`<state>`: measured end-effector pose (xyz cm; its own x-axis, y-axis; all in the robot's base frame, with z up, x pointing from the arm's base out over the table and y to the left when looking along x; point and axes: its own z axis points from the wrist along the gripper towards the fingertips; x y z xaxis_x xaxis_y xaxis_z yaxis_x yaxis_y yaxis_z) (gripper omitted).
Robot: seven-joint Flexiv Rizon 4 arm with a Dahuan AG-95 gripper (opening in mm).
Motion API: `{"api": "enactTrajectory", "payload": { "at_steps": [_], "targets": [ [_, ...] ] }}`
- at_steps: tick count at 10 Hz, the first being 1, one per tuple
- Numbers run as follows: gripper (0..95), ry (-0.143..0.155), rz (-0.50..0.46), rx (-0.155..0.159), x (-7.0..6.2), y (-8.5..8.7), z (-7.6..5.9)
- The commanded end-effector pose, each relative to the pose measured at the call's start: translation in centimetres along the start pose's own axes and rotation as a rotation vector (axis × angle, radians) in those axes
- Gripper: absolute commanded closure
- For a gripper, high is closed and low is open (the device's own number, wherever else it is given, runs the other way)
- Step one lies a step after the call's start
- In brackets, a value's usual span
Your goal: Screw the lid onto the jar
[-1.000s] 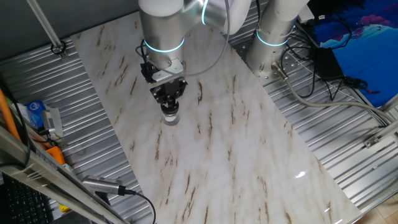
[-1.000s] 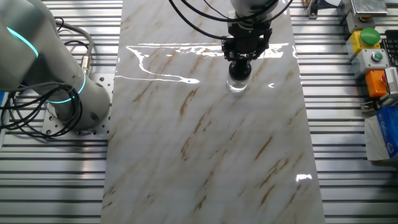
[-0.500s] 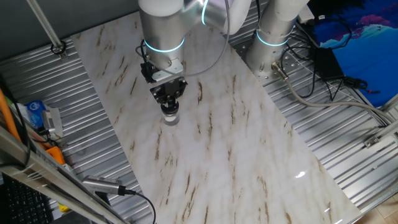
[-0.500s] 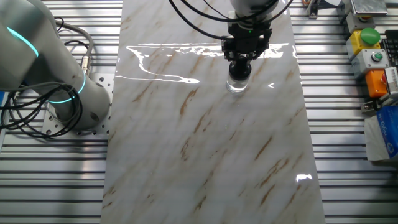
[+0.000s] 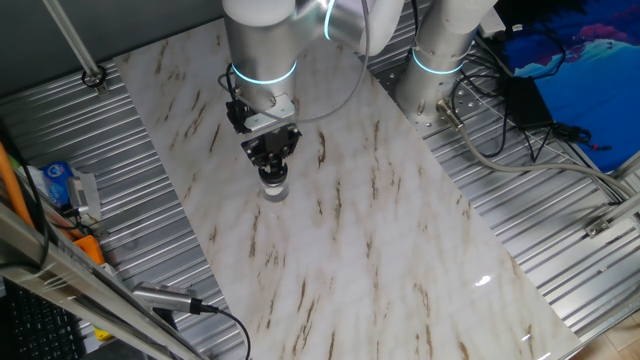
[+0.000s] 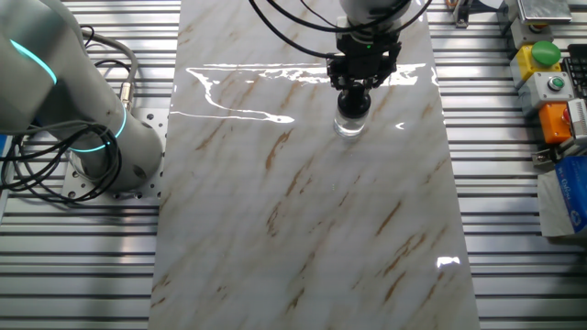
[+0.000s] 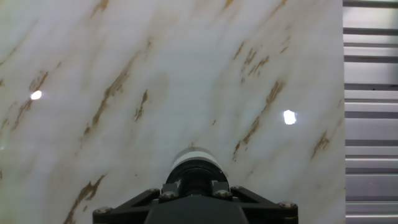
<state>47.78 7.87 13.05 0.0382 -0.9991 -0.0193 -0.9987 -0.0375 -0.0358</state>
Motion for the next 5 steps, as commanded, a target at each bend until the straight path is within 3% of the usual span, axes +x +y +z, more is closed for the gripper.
{"api": "enactTrajectory", "payload": {
  "at_steps": [1,5],
  "targets": [
    [95.0,-0.088,1.176,0.128,0.23,-0.47,1.24],
    [95.0,-0.089,1.224,0.125,0.21,-0.46,1.15]
  ]
}}
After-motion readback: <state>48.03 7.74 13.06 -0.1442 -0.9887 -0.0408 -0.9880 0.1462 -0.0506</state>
